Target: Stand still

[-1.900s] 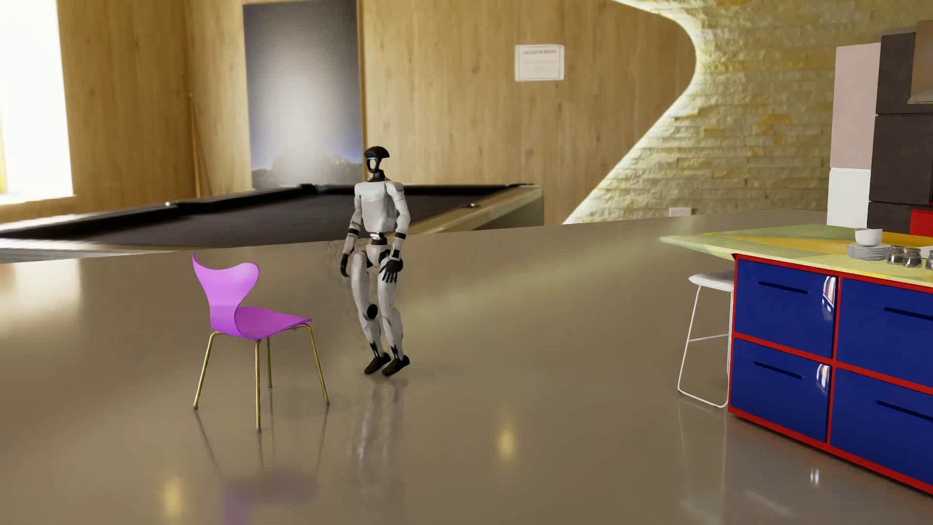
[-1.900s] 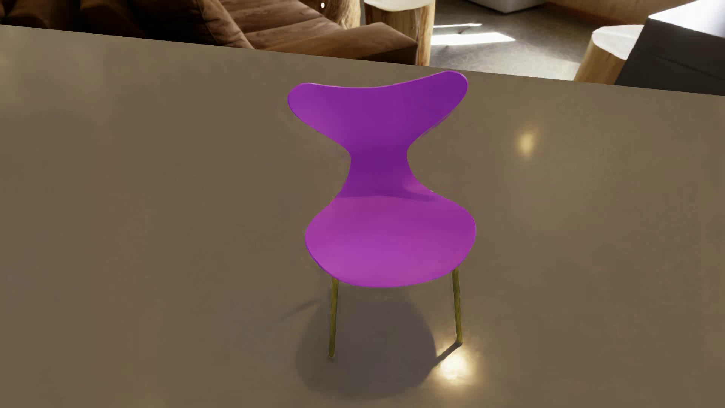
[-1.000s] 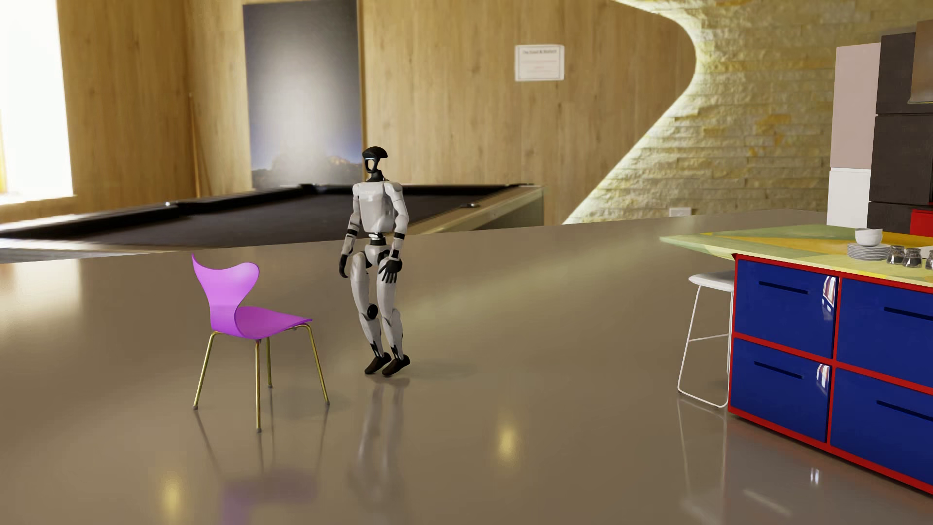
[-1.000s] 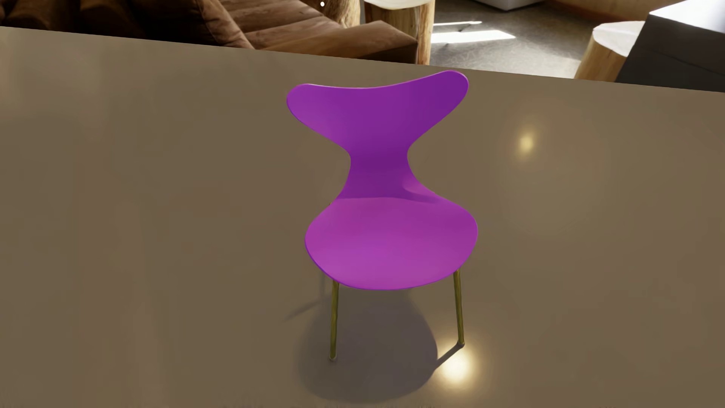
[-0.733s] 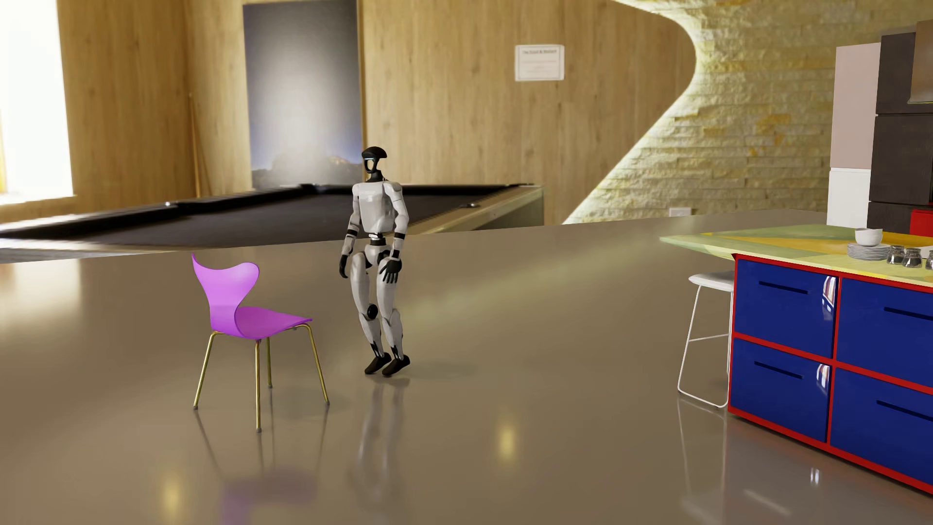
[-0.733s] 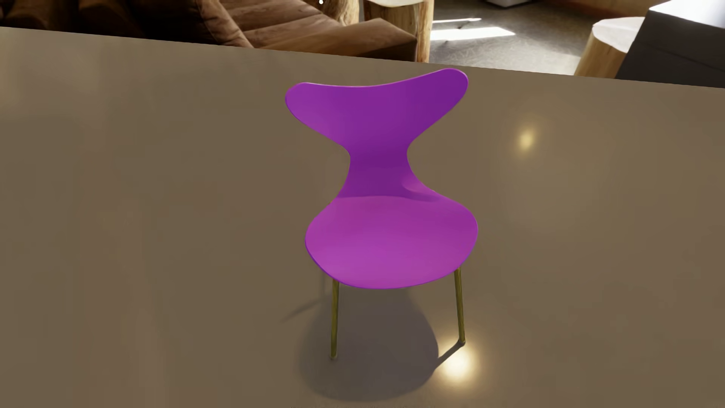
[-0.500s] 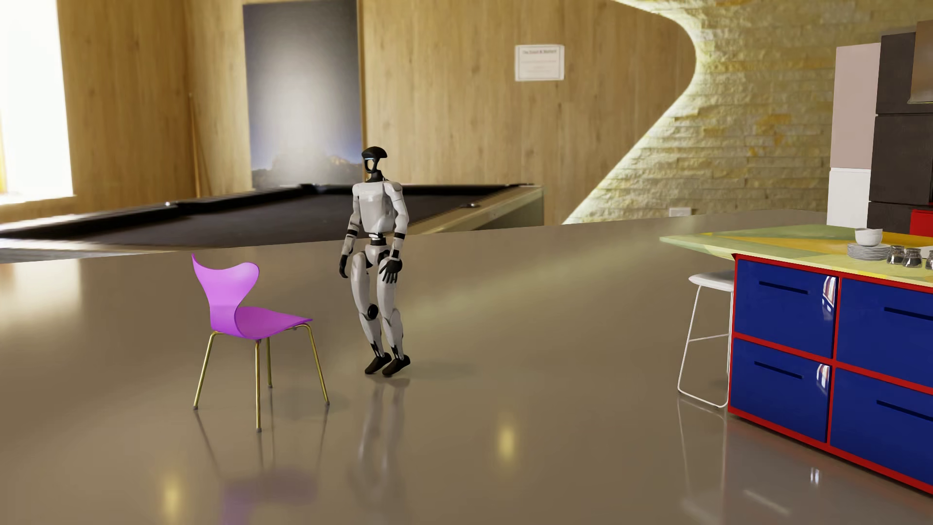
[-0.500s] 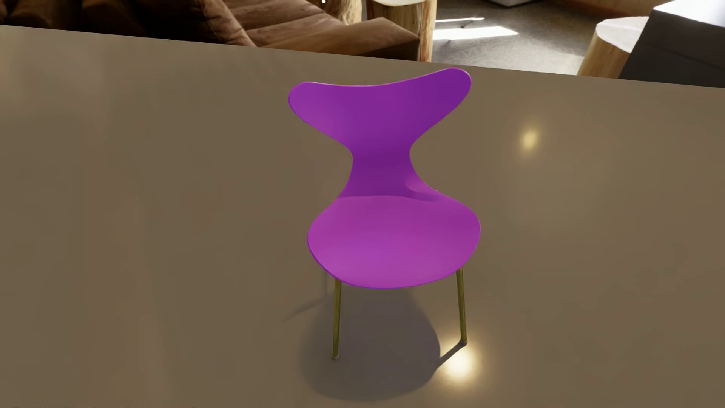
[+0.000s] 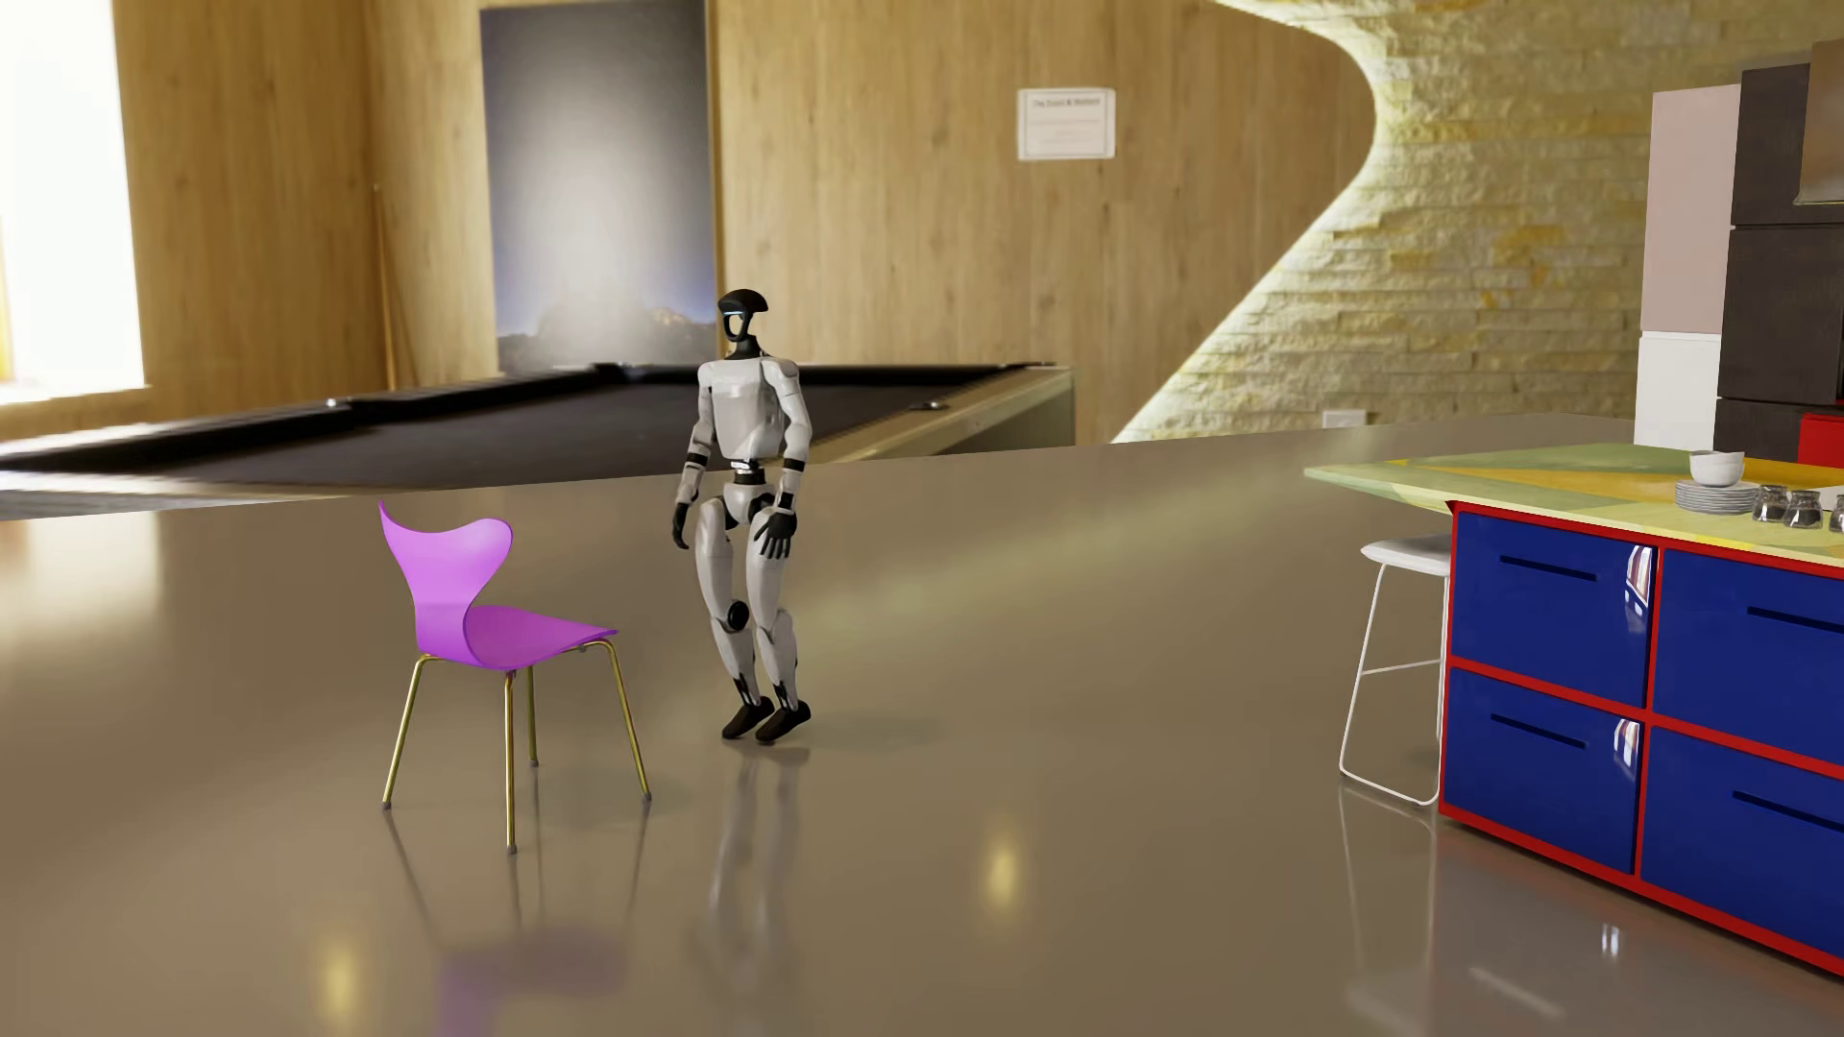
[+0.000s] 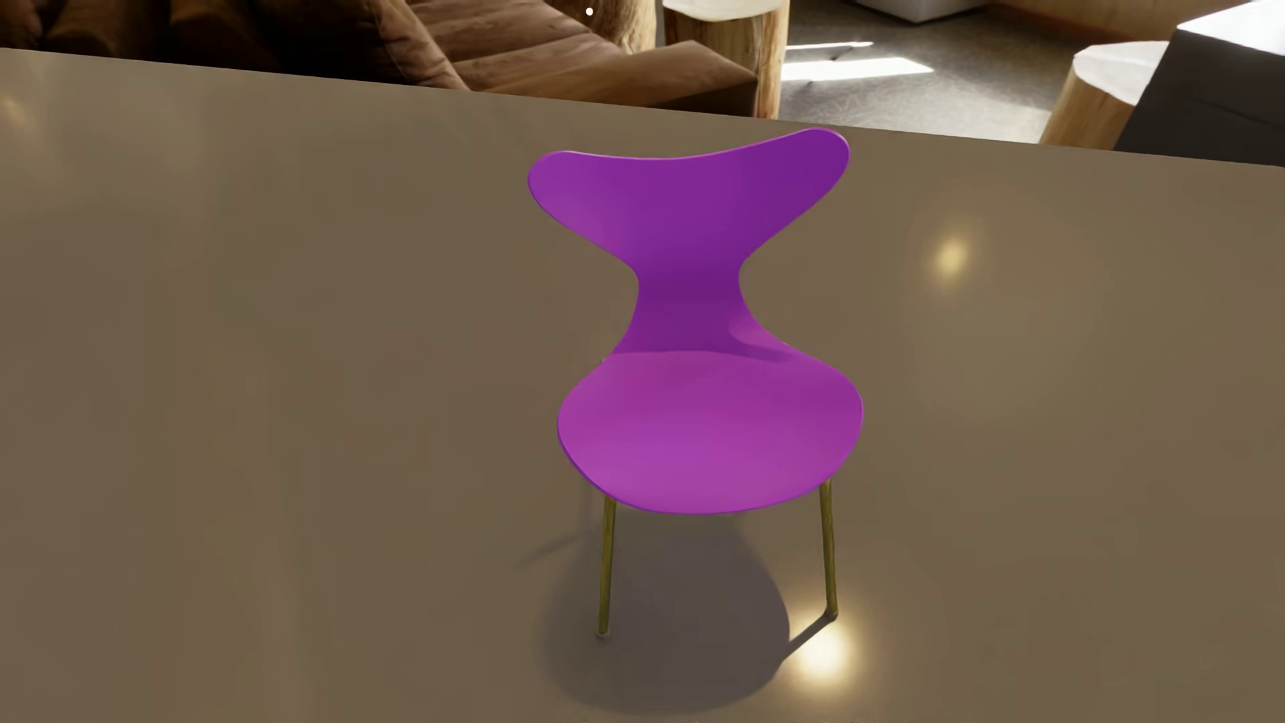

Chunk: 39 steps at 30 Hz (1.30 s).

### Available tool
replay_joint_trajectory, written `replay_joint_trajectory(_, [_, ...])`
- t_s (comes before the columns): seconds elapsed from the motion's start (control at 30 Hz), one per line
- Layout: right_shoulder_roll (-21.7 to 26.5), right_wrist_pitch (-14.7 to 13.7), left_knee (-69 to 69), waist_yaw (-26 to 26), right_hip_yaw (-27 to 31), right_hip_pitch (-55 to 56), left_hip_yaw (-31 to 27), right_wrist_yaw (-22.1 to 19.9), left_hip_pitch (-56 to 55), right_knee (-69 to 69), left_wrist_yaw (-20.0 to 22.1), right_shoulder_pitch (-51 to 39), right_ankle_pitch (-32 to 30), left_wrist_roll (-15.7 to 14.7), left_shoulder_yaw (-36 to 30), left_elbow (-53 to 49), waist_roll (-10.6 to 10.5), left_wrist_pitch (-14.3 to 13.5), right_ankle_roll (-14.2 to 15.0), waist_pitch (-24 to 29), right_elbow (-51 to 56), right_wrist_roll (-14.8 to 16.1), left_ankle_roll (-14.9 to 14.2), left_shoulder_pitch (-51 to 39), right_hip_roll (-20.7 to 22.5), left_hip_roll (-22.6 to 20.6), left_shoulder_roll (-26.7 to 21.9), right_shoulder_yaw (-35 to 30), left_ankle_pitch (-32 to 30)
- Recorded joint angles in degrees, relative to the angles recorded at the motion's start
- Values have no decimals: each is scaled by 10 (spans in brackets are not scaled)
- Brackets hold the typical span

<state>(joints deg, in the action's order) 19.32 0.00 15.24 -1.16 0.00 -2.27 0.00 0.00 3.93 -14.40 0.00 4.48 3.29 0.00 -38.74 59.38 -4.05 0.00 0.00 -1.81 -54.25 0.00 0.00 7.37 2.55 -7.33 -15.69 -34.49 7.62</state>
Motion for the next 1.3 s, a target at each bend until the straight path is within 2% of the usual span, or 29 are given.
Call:
replay_joint_trajectory(0.8, [1,0,-13,-16,0,-9,0,0,4,14,0,4,8,0,-1,-2,5,0,0,-1,-1,0,0,-1,2,2,5,-6,-10])
replay_joint_trajectory(1.0, [-3,0,-8,-16,0,-10,0,0,7,9,0,10,5,0,8,-3,4,0,0,-4,-1,0,0,2,3,3,5,11,-6])
replay_joint_trajectory(1.3, [-5,0,-7,-15,0,-7,0,0,5,8,0,12,3,0,19,-2,12,0,0,-5,2,0,0,8,3,4,4,6,-6])
